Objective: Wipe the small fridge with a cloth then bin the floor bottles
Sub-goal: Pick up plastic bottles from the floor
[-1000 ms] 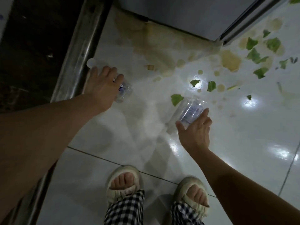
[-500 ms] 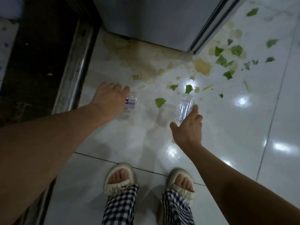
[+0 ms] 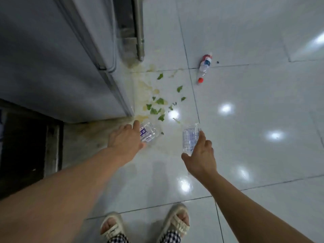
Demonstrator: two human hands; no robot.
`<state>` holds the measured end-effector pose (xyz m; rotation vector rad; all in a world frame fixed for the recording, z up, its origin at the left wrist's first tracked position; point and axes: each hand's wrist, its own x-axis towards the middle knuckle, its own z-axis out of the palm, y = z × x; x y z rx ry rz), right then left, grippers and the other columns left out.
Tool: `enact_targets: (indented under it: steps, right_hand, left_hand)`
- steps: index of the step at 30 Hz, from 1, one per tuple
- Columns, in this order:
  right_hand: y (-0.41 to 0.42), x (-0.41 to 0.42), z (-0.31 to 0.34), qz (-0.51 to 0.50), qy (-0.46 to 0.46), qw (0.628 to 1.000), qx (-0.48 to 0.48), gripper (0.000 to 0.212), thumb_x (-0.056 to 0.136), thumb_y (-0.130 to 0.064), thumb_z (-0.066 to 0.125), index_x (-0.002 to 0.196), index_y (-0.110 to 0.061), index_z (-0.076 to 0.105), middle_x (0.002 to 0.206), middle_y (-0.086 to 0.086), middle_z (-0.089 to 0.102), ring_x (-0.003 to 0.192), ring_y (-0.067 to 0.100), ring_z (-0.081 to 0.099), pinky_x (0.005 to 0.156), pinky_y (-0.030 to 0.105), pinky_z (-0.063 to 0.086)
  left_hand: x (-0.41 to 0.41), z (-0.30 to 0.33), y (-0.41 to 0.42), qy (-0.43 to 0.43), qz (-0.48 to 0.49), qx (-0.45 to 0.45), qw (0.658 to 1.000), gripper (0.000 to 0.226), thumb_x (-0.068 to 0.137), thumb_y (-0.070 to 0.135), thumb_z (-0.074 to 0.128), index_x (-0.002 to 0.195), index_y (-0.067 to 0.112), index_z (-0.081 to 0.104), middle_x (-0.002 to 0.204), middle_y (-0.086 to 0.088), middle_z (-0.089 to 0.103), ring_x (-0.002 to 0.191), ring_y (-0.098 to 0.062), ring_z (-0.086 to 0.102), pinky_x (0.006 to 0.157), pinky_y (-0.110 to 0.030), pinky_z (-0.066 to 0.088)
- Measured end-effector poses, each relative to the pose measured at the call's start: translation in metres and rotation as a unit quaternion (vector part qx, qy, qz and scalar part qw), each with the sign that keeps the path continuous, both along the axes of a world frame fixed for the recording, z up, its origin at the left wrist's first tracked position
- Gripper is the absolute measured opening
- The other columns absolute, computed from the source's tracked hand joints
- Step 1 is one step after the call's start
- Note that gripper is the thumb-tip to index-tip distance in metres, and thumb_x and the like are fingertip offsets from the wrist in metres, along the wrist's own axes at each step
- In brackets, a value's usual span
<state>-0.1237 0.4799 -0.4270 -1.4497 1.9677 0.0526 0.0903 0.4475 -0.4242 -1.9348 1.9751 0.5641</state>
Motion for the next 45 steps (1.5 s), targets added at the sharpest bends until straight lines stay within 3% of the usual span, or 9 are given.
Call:
enact_targets:
  steps: [9, 14, 18, 24, 34, 40, 45]
  right_hand:
    - [-0.091, -0.142, 0.093, -0.045, -0.003, 0.999, -0.016, 0.091, 0.082, -0.025, 0.065, 0.15, -0.014, 0.005, 0.134, 0.017, 0.035, 0.119, 0.035, 0.041, 0.095, 0.04, 0.04]
    - [-0.159, -0.196, 0.125, -0.056, -0.001, 0.998, -0.042, 0.09, 0.081, -0.024, 0.066, 0.149, -0.014, 0.008, 0.13, 0.017, 0.037, 0.116, 0.037, 0.043, 0.092, 0.039, 0.041]
    - [-0.229, -0.228, 0.137, -0.045, 0.001, 0.997, -0.056, 0.09, 0.081, -0.024, 0.066, 0.149, -0.014, 0.008, 0.13, 0.017, 0.037, 0.115, 0.037, 0.043, 0.089, 0.038, 0.041]
    - [-0.356, -0.268, 0.128, -0.031, 0.009, 0.999, -0.033, 0.09, 0.08, -0.023, 0.067, 0.149, -0.014, 0.009, 0.131, 0.017, 0.036, 0.117, 0.038, 0.042, 0.091, 0.039, 0.04]
    - [-0.515, -0.294, 0.07, 0.036, 0.005, 0.999, 0.015, 0.089, 0.079, -0.023, 0.069, 0.147, -0.014, 0.011, 0.129, 0.017, 0.039, 0.117, 0.038, 0.045, 0.093, 0.041, 0.043]
    - [-0.595, -0.295, 0.003, 0.117, -0.022, 0.99, 0.072, 0.092, 0.081, -0.026, 0.067, 0.149, -0.014, 0.006, 0.133, 0.016, 0.037, 0.12, 0.036, 0.045, 0.095, 0.042, 0.043]
    - [-0.627, -0.298, -0.08, 0.148, -0.023, 0.985, 0.088, 0.091, 0.081, -0.029, 0.069, 0.148, -0.018, 0.008, 0.129, 0.012, 0.039, 0.117, 0.035, 0.048, 0.084, 0.038, 0.043]
  left_hand:
    - [-0.141, 0.114, -0.119, 0.014, -0.015, -0.036, 0.999, 0.056, 0.089, 0.047, 0.05, 0.131, 0.015, 0.029, 0.113, -0.011, 0.059, 0.105, -0.03, 0.054, 0.071, -0.033, 0.035]
    - [-0.19, 0.146, -0.182, 0.022, -0.005, -0.043, 0.999, 0.056, 0.089, 0.048, 0.051, 0.126, 0.014, 0.027, 0.096, -0.008, 0.059, 0.093, -0.029, 0.057, 0.067, -0.032, 0.035]
    - [-0.216, 0.151, -0.242, 0.036, 0.009, -0.043, 0.998, 0.053, 0.089, 0.048, 0.051, 0.123, 0.014, 0.029, 0.099, -0.009, 0.06, 0.09, -0.03, 0.057, 0.067, -0.032, 0.036]
    - [-0.25, 0.125, -0.349, 0.048, 0.063, -0.006, 0.997, 0.055, 0.088, 0.049, 0.053, 0.125, 0.016, 0.028, 0.089, -0.004, 0.053, 0.076, -0.024, 0.05, 0.062, -0.031, 0.037]
    - [-0.283, 0.066, -0.473, 0.062, 0.136, 0.03, 0.988, 0.06, 0.086, 0.05, 0.057, 0.127, 0.017, 0.027, 0.098, -0.005, 0.052, 0.081, -0.02, 0.051, 0.064, -0.031, 0.04]
    - [-0.302, 0.017, -0.522, 0.056, 0.233, 0.059, 0.969, 0.059, 0.087, 0.049, 0.056, 0.129, 0.017, 0.028, 0.107, -0.01, 0.056, 0.087, -0.023, 0.053, 0.066, -0.033, 0.039]
    - [-0.306, -0.056, -0.551, 0.058, 0.289, 0.049, 0.954, 0.06, 0.087, 0.047, 0.055, 0.131, 0.016, 0.028, 0.113, -0.015, 0.057, 0.101, -0.035, 0.056, 0.072, -0.037, 0.041]
